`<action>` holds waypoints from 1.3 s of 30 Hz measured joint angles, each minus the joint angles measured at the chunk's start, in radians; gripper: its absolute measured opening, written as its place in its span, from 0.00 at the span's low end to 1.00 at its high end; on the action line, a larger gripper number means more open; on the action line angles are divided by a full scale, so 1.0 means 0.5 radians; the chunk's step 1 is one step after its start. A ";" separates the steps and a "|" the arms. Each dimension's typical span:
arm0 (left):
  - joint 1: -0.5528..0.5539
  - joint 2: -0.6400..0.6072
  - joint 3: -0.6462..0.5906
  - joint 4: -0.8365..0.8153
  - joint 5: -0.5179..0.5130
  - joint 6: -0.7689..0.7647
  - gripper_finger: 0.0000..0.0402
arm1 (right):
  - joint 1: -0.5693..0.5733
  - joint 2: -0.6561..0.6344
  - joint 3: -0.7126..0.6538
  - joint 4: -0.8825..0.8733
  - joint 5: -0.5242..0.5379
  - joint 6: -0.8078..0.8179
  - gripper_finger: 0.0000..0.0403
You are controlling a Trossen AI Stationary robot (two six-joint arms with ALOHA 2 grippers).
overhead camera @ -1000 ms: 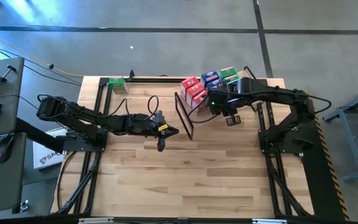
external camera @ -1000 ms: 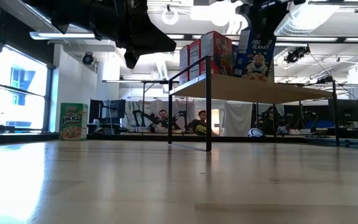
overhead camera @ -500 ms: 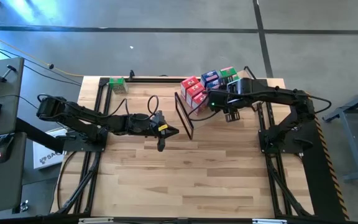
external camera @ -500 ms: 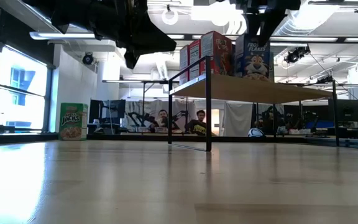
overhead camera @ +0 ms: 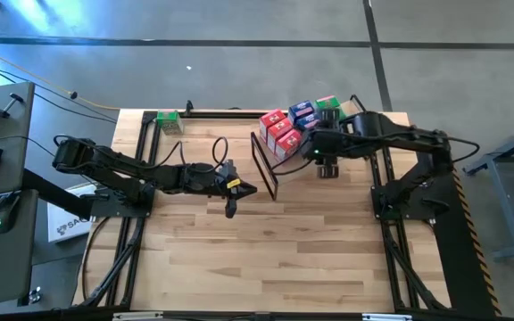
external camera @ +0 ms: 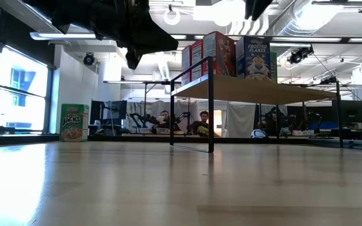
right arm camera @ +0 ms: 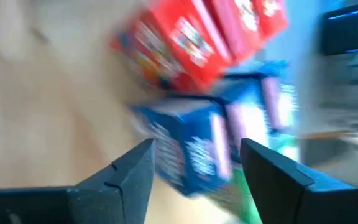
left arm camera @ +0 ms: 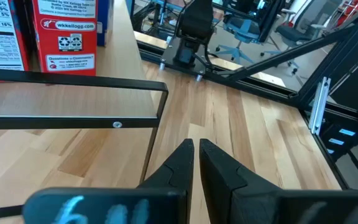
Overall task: Stack cereal on shelf
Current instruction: Put the blue cereal box on the shelf aligned with the blue cereal box
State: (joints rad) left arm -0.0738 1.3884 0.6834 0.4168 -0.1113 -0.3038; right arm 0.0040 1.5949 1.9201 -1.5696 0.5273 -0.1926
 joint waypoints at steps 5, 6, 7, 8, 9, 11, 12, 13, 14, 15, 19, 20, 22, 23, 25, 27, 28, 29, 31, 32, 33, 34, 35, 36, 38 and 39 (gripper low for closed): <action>0.000 0.000 0.000 0.000 -0.001 0.035 0.05 | 0.020 -0.115 -0.150 0.001 -0.305 0.388 0.38; 0.000 0.000 0.000 0.000 -0.001 0.036 0.05 | 0.028 -0.158 -0.241 -0.001 -0.286 0.451 0.33; 0.000 0.000 0.000 0.000 -0.001 0.036 0.05 | 0.038 -0.199 -0.333 -0.002 -0.270 0.523 0.28; 0.000 0.000 0.000 -0.001 -0.001 0.036 0.05 | 0.050 -0.245 -0.432 0.006 -0.251 0.603 0.23; 0.000 0.000 0.000 -0.001 -0.001 0.039 0.05 | 0.063 -0.298 -0.537 0.030 -0.224 0.685 0.18; 0.000 0.000 0.000 -0.001 -0.001 0.052 0.05 | 0.088 -0.409 -0.753 0.184 -0.180 0.822 0.08; 0.000 0.000 0.000 0.000 -0.001 0.053 0.05 | 0.099 -0.462 -0.854 0.278 -0.172 0.871 0.04; 0.000 0.000 0.000 0.001 -0.001 0.053 0.05 | 0.106 -0.517 -0.958 0.377 -0.168 0.914 0.02; 0.000 0.000 0.000 0.001 -0.001 0.053 0.05 | 0.109 -0.567 -1.056 0.487 -0.163 0.957 0.02; 0.000 0.000 0.000 0.001 -0.001 0.053 0.05 | 0.112 -0.608 -1.143 0.596 -0.150 0.993 0.03; 0.003 0.000 0.000 0.002 -0.004 0.053 0.05 | 0.089 -0.695 -1.420 0.928 -0.058 1.045 0.06; 0.003 0.000 0.000 0.002 -0.005 0.053 0.05 | 0.075 -0.699 -1.468 0.986 -0.045 1.024 0.06; 0.003 0.000 0.000 0.002 -0.006 0.045 0.05 | 0.041 -0.701 -1.537 1.043 -0.040 0.991 0.05; 0.003 0.000 0.000 0.001 -0.006 0.041 0.05 | 0.021 -0.701 -1.565 1.079 -0.041 0.974 0.05; 0.002 0.000 0.000 0.001 -0.006 0.040 0.05 | -0.013 -0.701 -1.601 1.134 -0.038 0.963 0.03; 0.002 0.000 0.000 0.001 -0.007 0.039 0.05 | -0.041 -0.701 -1.614 1.169 -0.014 0.960 0.02; 0.002 0.000 0.000 0.000 -0.007 0.039 0.05 | -0.051 -0.702 -1.614 1.186 -0.007 0.956 0.01; 0.002 0.000 0.000 0.000 -0.007 0.039 0.05 | -0.058 -0.702 -1.614 1.206 0.000 0.934 0.01; 0.002 0.000 0.000 0.000 -0.008 0.037 0.05 | -0.070 -0.702 -1.614 1.232 0.016 0.889 0.00; 0.002 0.000 0.000 0.000 -0.008 0.037 0.05 | -0.078 -0.702 -1.614 1.236 0.028 0.876 0.00; 0.002 0.000 0.000 0.000 -0.008 0.037 0.05 | -0.089 -0.702 -1.614 1.236 0.032 0.869 0.00; 0.002 0.000 0.000 0.000 -0.009 0.037 0.05 | -0.098 -0.702 -1.614 1.236 0.031 0.852 0.00; 0.002 0.000 0.000 0.000 -0.009 0.037 0.05 | -0.105 -0.702 -1.614 1.236 0.031 0.839 0.00; 0.002 0.000 0.000 0.000 -0.009 0.036 0.05 | -0.113 -0.702 -1.614 1.236 0.032 0.834 0.00; 0.002 0.000 0.000 -0.002 -0.009 0.037 0.05 | -0.126 -0.702 -1.614 1.236 0.032 0.819 0.00; 0.002 0.000 0.000 -0.002 -0.009 0.036 0.05 | -0.130 -0.702 -1.614 1.236 0.033 0.817 0.00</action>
State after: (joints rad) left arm -0.0727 1.3884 0.6834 0.4160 -0.1158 -0.2859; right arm -0.0608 1.2438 1.1130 -0.9516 0.5438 0.2159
